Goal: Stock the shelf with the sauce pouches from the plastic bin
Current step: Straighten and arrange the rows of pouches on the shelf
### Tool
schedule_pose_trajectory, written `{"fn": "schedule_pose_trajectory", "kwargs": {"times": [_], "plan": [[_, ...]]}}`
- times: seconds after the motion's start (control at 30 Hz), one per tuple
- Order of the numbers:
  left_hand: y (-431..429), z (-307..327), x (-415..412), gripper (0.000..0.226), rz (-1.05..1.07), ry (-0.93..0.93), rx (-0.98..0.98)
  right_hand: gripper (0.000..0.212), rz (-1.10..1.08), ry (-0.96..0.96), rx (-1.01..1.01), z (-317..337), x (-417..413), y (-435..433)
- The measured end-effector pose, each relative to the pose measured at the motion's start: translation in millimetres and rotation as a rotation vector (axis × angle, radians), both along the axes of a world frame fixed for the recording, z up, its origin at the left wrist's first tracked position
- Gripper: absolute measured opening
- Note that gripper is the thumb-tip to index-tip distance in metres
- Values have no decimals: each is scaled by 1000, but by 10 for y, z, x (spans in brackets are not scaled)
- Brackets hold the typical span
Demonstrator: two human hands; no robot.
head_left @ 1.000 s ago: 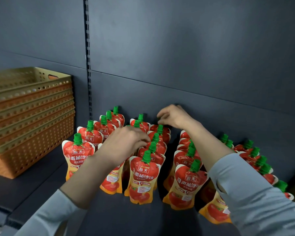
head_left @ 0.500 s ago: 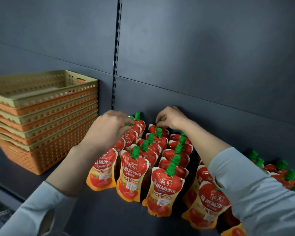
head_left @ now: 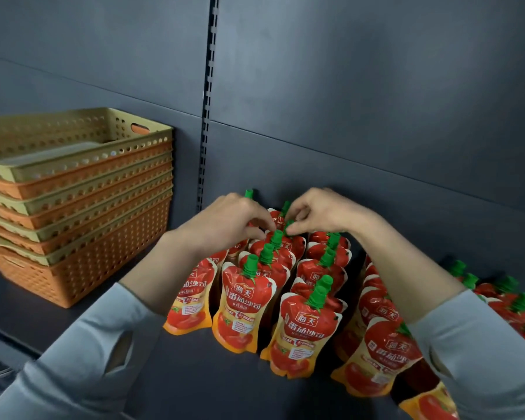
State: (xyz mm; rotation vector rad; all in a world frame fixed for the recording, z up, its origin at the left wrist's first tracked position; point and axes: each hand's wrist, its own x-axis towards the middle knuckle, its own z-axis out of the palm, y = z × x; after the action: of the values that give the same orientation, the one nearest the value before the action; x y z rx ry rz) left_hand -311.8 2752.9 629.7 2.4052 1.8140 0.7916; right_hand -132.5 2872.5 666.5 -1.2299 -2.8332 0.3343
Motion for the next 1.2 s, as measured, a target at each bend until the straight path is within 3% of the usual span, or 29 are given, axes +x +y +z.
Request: {"fn": "schedule_pose_trajectory", "kwargs": {"times": [0.33, 0.8, 1.0, 1.2], "plan": [[187, -157, 109, 28, 24, -90, -8, 20, 11, 102, 165, -150, -195, 35], [204, -143, 128, 26, 108, -23, 35, 29, -11, 195, 87, -204, -100, -22], [-322, -21, -176, 28, 189, -55, 274, 16, -20, 448, 112, -70, 165, -459], [-723, -295, 47, 31, 66, -109, 223, 33, 82, 298, 20, -332, 56, -892]]}}
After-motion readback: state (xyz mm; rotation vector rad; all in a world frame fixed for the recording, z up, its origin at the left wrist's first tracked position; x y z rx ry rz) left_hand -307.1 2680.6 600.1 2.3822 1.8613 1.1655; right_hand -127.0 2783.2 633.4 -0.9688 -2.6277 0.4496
